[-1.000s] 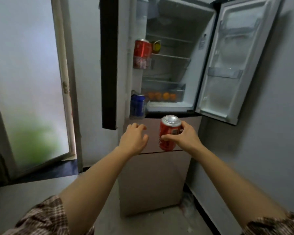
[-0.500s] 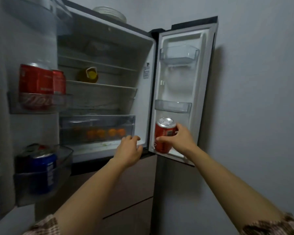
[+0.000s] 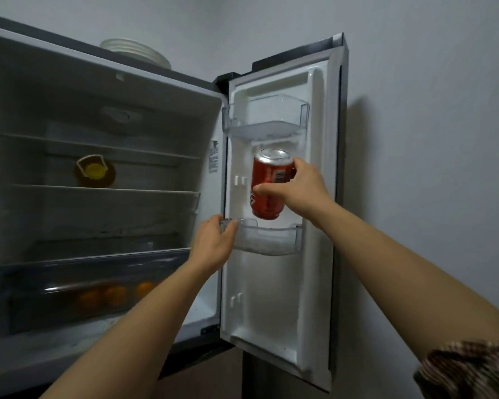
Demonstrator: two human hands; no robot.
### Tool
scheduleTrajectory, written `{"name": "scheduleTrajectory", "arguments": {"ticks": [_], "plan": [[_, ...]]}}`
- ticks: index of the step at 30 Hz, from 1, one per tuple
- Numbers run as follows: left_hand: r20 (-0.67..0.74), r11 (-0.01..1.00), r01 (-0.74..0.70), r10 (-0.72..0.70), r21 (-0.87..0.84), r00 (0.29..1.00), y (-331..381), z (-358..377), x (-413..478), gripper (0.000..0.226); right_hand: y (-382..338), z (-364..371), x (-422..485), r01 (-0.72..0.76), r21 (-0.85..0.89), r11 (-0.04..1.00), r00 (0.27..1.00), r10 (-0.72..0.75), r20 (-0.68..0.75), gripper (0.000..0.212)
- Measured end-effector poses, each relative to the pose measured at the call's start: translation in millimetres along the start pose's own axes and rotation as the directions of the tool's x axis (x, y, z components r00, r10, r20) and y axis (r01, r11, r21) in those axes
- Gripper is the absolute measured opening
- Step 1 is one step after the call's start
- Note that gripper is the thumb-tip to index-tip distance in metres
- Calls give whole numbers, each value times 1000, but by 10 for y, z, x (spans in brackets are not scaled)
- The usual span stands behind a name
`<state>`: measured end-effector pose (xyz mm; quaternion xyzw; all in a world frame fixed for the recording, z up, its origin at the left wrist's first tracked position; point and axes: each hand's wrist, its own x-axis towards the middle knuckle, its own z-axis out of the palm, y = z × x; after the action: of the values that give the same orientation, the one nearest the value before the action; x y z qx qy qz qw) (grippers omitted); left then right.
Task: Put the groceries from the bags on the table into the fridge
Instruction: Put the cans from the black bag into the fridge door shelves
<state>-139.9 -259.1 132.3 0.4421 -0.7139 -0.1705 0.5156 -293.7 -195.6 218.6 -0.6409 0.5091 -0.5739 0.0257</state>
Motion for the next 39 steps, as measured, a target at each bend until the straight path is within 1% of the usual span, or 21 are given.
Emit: {"name": "scheduleTrajectory", "arguments": {"ticks": [2,5,7,9,11,15,17,19,20,23,25,28,30,32,35,37,39], "plan": [[-26,997,32,-33,-65,999,-23,113,68,50,137,78,153,-12,-86,996,999,15,35,60],[-98,971,66,-90,-231,991,-102,218,141,46,307,227,316,-48,-203,978,994,66,84,53],[-125,937,98,-147,-335,981,-136,247,177,44,378,331,405,-88,-245,966,989,114,97,48],[-129,911,116,-180,-395,975,-155,267,190,41,431,425,487,-130,-248,960,979,164,124,46],[-144,892,116,-196,-437,970,-169,286,195,37,496,499,556,-171,-234,957,966,210,153,46],[-182,881,114,-219,-460,959,-187,312,206,34,577,553,611,-237,-217,947,930,285,230,54],[-197,880,113,-226,-462,954,-192,327,212,34,582,542,611,-266,-198,944,913,312,263,54],[-208,881,113,-230,-459,951,-185,333,209,34,559,523,598,-262,-199,944,900,314,301,53],[-210,883,114,-231,-456,950,-181,333,203,34,556,521,596,-247,-197,949,904,299,307,58],[-199,887,117,-226,-448,954,-174,324,186,35,580,536,601,-193,-128,973,937,221,269,83],[-189,889,113,-216,-443,958,-176,315,179,35,596,541,596,-151,-112,982,954,174,245,88],[-168,898,110,-198,-425,966,-175,292,171,39,603,525,563,-104,-130,986,964,132,231,84],[-141,907,113,-184,-406,973,-185,280,151,46,590,504,543,-81,-141,987,974,109,199,83],[-110,930,114,-162,-349,981,-208,249,128,56,542,481,520,-21,-202,979,985,56,166,78],[-79,974,110,-128,-198,989,-224,126,69,63,411,480,459,119,-357,927,990,-86,109,65],[-103,990,94,-105,-104,989,-255,2,-4,62,298,520,381,208,-393,895,978,-198,67,54],[-144,994,100,-104,-34,984,-317,-161,-106,58,189,608,284,328,-389,861,940,-339,43,41]]}}
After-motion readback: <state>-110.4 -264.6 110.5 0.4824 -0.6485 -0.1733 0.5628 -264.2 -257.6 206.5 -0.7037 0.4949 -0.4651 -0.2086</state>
